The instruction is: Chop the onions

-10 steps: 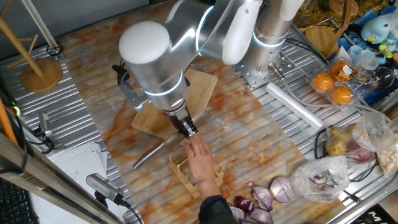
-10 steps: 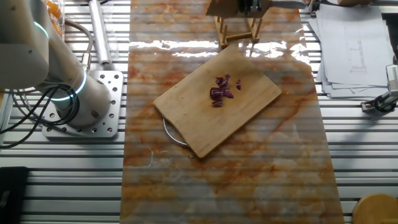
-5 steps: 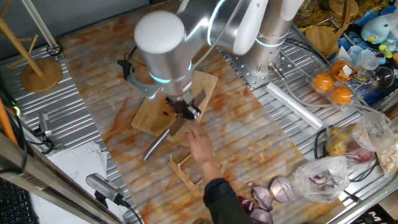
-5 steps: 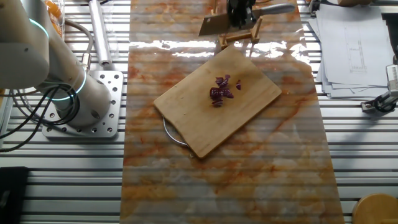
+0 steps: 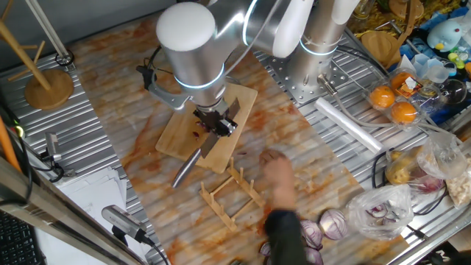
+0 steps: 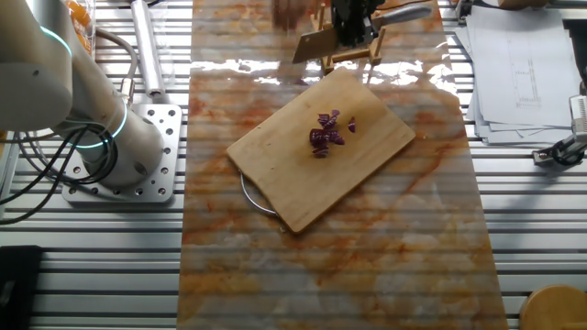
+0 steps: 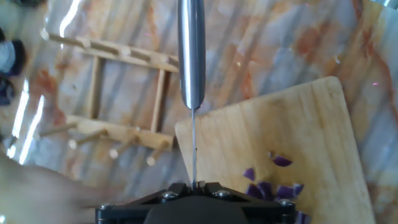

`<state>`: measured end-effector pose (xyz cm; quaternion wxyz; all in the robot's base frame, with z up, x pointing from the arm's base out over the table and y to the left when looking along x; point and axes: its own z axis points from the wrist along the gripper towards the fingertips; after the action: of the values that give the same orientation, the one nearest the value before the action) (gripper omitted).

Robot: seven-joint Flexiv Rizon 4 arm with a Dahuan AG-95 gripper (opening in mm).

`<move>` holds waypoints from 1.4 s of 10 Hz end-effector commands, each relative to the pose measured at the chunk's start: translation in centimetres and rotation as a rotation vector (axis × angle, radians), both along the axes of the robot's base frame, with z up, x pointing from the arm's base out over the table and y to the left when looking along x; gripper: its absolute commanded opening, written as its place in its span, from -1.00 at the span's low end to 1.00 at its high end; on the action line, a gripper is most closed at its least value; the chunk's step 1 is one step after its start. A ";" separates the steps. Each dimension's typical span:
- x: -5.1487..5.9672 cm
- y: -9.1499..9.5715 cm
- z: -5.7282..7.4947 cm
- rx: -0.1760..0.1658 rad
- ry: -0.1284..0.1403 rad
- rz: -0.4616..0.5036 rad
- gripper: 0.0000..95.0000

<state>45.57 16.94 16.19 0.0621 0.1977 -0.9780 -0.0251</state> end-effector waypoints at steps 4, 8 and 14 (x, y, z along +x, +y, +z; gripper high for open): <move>1.3 3.3 -0.2 -0.030 -0.015 -0.160 -1.00; 1.6 4.8 -0.5 -0.032 -0.024 -0.166 -1.00; 1.9 6.2 -2.1 -0.034 -0.040 -0.168 -1.00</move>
<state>47.52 23.26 13.94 0.0448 0.1153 -0.9923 -0.0111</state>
